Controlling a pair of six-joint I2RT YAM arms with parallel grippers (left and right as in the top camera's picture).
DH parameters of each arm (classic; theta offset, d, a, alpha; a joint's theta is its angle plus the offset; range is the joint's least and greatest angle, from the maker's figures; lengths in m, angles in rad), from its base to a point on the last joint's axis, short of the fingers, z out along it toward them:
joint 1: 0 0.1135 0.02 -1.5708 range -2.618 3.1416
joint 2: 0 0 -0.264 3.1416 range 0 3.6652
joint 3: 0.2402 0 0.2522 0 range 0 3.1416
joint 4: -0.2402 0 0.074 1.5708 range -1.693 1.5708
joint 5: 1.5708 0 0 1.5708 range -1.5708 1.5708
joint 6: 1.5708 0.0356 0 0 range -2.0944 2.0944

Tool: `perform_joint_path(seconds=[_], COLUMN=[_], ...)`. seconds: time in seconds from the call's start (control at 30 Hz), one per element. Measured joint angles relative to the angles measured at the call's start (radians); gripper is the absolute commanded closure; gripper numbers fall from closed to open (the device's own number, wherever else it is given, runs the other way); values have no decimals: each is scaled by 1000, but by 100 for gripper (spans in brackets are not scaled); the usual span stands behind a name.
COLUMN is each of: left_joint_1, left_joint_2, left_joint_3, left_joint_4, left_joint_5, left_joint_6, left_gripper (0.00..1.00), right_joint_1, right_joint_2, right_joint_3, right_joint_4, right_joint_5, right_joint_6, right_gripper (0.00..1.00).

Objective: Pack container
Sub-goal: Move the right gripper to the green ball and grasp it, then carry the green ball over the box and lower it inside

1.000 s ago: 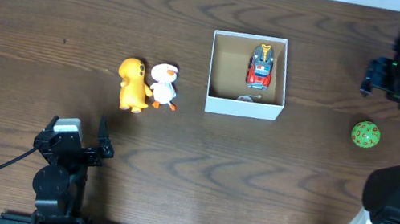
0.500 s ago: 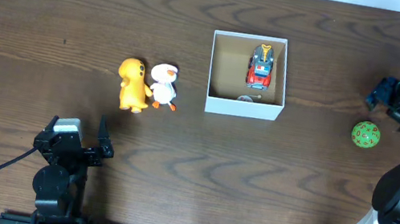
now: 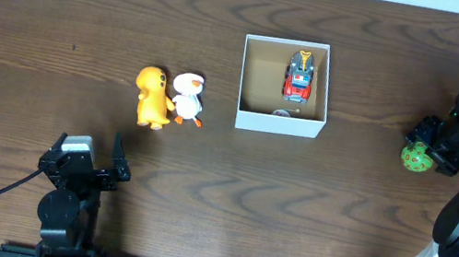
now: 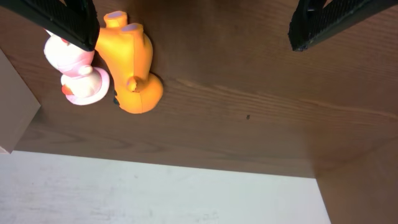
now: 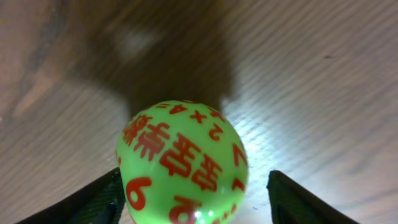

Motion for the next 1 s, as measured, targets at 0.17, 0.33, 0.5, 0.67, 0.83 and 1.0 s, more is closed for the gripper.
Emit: perform_joint_path(seconds=[0.17,0.33,0.5,0.67,0.83,1.0], left_joint_1=[0,0,0,0,0,0], left_joint_2=[0,0,0,0,0,0], left_joint_3=[0,0,0,0,0,0], left_joint_4=[0,0,0,0,0,0], left_joint_5=[0,0,0,0,0,0], left_joint_6=[0,0,0,0,0,0], left_gripper=[2,2,2,2,2,2], right_joint_1=[-6,-9,6,110,284,453], right_joint_2=[-9,-12,-2,5,5,5], right_joint_3=[-41,-39,47,294,531,634], right_joint_4=[-2,4,-17,-26,11,11], right_joint_5=[-16,-44,-103,-175,-276,-328], right_joint_6=[3,-9,-77,-190,-386,-599], right_gripper=[87,93,93,87,90,93])
